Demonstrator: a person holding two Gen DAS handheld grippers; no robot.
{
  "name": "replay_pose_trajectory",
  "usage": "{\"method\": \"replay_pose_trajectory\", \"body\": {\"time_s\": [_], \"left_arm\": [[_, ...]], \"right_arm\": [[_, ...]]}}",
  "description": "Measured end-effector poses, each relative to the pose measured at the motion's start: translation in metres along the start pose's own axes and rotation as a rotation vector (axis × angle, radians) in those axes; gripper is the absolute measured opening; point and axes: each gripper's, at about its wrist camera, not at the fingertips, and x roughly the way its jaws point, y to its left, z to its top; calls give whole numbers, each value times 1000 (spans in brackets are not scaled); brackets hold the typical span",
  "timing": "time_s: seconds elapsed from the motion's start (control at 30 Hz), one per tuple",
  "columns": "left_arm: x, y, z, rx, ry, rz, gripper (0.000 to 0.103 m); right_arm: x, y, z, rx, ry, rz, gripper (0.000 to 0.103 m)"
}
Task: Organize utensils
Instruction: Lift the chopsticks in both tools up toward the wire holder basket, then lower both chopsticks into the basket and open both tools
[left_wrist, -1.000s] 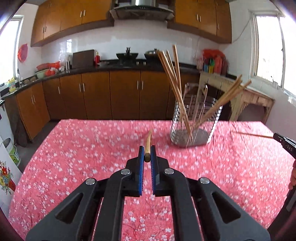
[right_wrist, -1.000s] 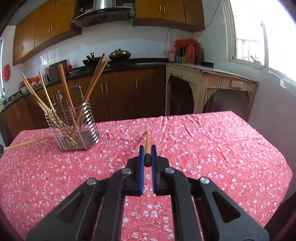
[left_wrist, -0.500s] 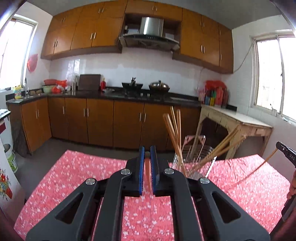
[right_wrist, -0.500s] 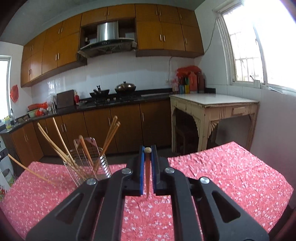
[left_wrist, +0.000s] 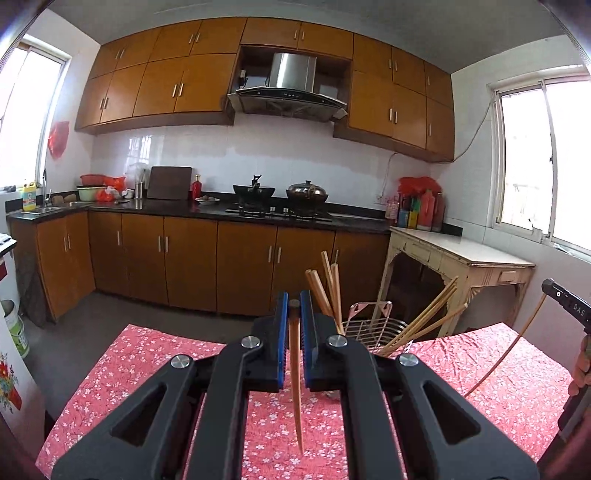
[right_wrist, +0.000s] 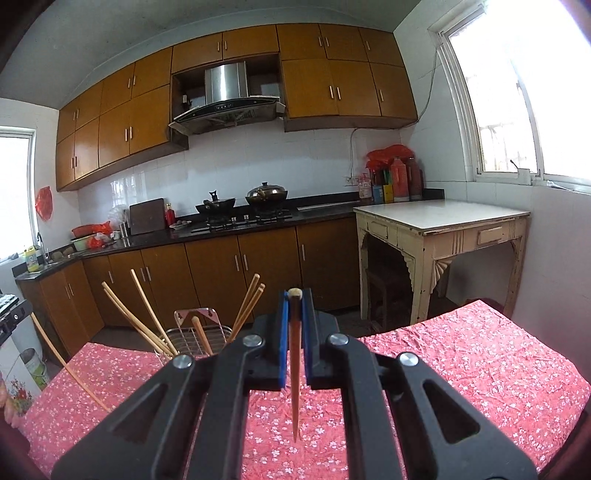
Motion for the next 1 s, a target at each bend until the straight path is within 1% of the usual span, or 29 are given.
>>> {"method": "replay_pose_trajectory", "body": {"time_s": [0.17,0.33,0.5,0.63,0.73,0.8,0.9,1.0], "left_arm": [[-1,-13,28,15,-41,-25,7],[4,-30,61,11,-78,-58,7],[14,-45,94,-19,-106,-90,6],[26,-55,119,-44,-147,-80,7],[36,-65,129,-32,-190,-48,7],[47,-72,130,-19,-206,-26,7],[66,-80,124,0,-205,-4,7],[85,-82,114,5,-189,16,7]], "right_arm": [[-8,3,36,-3,-47,21,8],[-12,10,82,-12,-101,39,8],[-13,22,125,-22,-153,61,8],[-3,36,147,-21,-163,100,8],[15,51,154,-32,-153,126,8],[33,62,154,-39,-133,154,8],[60,73,147,-37,-97,190,8],[88,82,134,-36,-42,216,8]]}}
